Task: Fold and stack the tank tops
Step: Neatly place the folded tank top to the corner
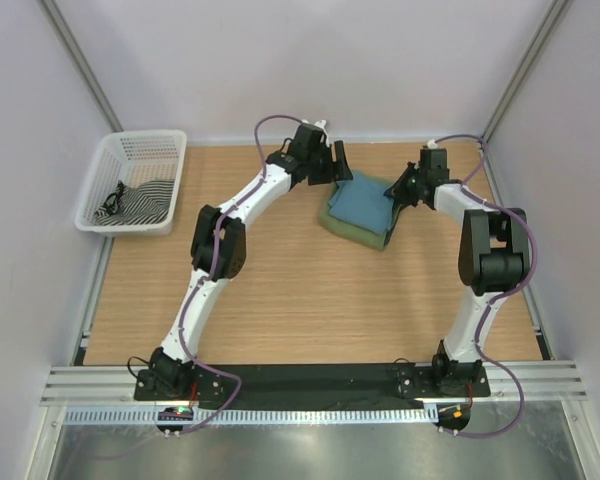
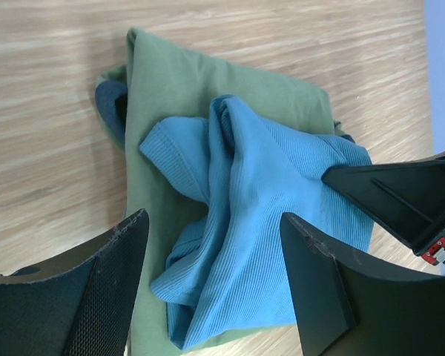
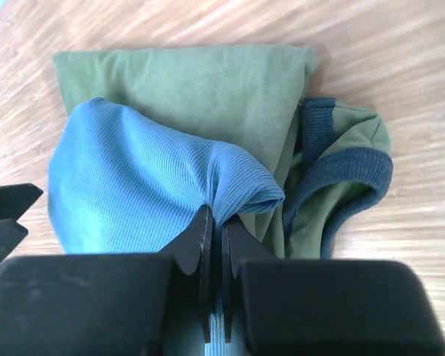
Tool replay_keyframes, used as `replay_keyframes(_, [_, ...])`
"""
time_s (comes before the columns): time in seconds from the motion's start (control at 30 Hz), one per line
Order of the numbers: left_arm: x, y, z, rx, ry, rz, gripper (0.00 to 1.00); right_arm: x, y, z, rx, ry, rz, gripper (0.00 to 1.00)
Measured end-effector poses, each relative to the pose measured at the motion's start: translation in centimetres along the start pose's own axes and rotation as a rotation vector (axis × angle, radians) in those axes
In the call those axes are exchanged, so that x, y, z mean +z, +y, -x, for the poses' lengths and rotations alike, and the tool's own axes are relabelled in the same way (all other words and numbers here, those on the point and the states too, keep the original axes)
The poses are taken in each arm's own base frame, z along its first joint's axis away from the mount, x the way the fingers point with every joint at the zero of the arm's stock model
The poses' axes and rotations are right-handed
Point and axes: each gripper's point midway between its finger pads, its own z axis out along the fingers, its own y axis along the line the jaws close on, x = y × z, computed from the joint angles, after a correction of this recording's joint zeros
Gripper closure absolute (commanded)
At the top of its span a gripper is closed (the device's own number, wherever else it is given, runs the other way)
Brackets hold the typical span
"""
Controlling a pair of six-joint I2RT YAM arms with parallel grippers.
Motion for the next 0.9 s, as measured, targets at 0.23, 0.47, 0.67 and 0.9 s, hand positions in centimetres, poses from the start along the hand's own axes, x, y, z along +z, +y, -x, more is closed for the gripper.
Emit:
replay_keyframes(0.23, [0.3, -0.5, 1.5, 0.016, -0.069, -0.026, 0.28, -0.2, 0.7, 0.7, -0.037, -0.038, 0.036, 0.93])
replay_keyframes(0.47, [0.9, 1.2, -0.5, 0.016, -0.044, 0.004, 0.28, 0.1, 0.7, 1.4, -0.01, -0.087, 0.064, 0.35])
replay_keyframes(0.67, [-0.6, 0.9, 0.1, 0.04, -0.06, 0.016, 0.27, -0.2, -1.4, 2.3, 0.024, -0.11, 0.022, 0.15])
replay_keyframes(0.9, [-5.1, -1.0, 1.9, 0.045, -0.108, 0.007, 0.27, -4.5, -1.4, 2.2, 0.01, -0.13, 0.004, 0.14])
